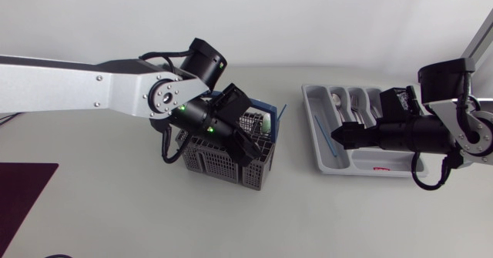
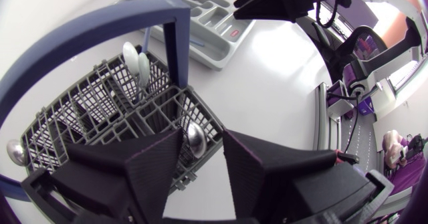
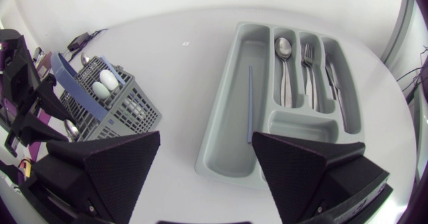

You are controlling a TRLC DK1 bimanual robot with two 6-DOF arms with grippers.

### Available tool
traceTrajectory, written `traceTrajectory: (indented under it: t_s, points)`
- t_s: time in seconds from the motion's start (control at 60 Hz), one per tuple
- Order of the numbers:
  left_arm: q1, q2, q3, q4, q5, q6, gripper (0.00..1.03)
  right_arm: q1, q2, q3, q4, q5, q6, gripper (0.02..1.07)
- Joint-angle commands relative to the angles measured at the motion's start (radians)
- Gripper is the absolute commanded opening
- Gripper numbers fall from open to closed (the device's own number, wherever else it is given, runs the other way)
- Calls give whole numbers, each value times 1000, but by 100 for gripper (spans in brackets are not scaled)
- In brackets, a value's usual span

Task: Unload the cutlery basket into the drawer organizer.

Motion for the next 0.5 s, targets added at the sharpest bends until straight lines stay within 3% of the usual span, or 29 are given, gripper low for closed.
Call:
traceTrajectory:
  t_s: [0.0,0.1,0.483]
  points:
    - [-4,38,-4,2,-2,-24,30,1,-15,-29,-10,-10,-21,101]
    - [-3,46,-3,2,-2,-28,15,1,-29,-39,-12,-10,-27,101]
    - [11,-3,-17,2,0,-40,12,-2,-44,-46,-13,-10,-28,101]
